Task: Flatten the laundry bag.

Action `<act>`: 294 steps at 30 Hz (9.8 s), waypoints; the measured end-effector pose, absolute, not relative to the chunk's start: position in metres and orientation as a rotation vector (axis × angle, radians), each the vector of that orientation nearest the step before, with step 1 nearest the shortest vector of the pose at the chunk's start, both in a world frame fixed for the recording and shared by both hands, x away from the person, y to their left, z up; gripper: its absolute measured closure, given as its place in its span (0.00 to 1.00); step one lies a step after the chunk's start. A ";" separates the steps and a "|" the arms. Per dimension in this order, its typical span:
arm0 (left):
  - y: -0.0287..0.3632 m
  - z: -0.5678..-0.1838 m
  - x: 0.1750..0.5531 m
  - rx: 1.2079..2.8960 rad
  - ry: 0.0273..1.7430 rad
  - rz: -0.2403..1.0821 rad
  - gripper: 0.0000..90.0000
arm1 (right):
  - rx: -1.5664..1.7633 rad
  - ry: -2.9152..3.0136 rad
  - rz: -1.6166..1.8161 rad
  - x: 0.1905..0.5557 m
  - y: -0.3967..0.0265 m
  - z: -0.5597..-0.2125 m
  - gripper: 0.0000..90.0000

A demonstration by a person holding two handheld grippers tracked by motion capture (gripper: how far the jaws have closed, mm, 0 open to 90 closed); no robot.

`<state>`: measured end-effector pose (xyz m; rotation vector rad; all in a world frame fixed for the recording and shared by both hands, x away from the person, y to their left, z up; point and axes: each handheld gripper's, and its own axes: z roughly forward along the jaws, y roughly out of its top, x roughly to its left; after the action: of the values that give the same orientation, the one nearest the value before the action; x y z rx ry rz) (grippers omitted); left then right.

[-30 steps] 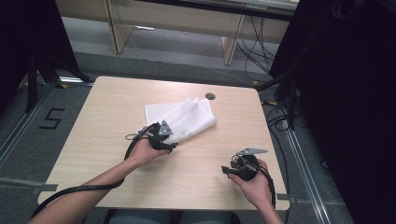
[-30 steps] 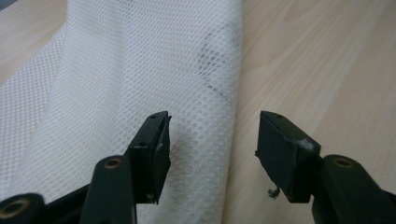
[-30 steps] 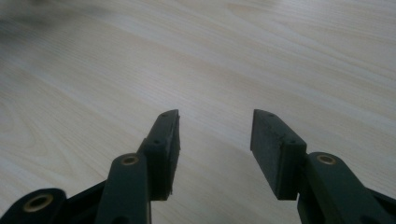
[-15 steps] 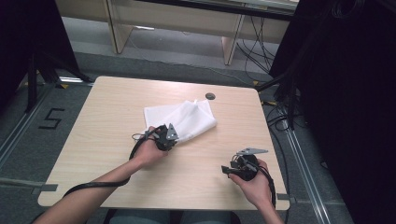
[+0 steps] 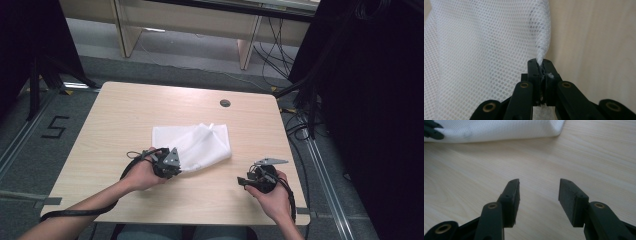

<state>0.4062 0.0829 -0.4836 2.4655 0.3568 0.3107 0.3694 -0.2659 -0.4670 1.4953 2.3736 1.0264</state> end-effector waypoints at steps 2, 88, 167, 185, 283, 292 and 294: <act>0.089 -0.483 0.397 2.460 0.340 0.272 0.96 | 1.455 2.376 1.033 0.371 -0.266 -0.468 0.58; 0.042 -0.488 0.370 2.418 0.536 0.015 0.93 | 1.273 2.533 1.095 0.445 -0.159 -0.392 0.93; 0.171 -0.470 0.393 2.161 0.958 0.263 0.91 | 1.025 2.578 1.152 0.397 -0.172 -0.410 0.93; 0.202 -0.470 0.404 2.098 1.057 0.346 0.82 | 0.936 2.702 1.077 0.383 -0.171 -0.425 0.93; 0.172 -0.450 0.419 2.060 0.644 0.434 0.92 | 0.820 2.689 1.093 0.347 -0.201 -0.433 0.55; 0.174 -0.451 0.418 2.055 0.630 0.470 0.92 | 0.873 2.611 1.244 0.355 -0.233 -0.394 0.58; 0.173 -0.451 0.418 2.056 0.632 0.472 0.92 | 0.947 2.571 1.281 0.353 -0.235 -0.383 0.60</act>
<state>0.4176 0.1734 -0.4512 2.0556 0.6320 0.4721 0.3534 -0.2355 -0.3831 0.9475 2.5711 1.2807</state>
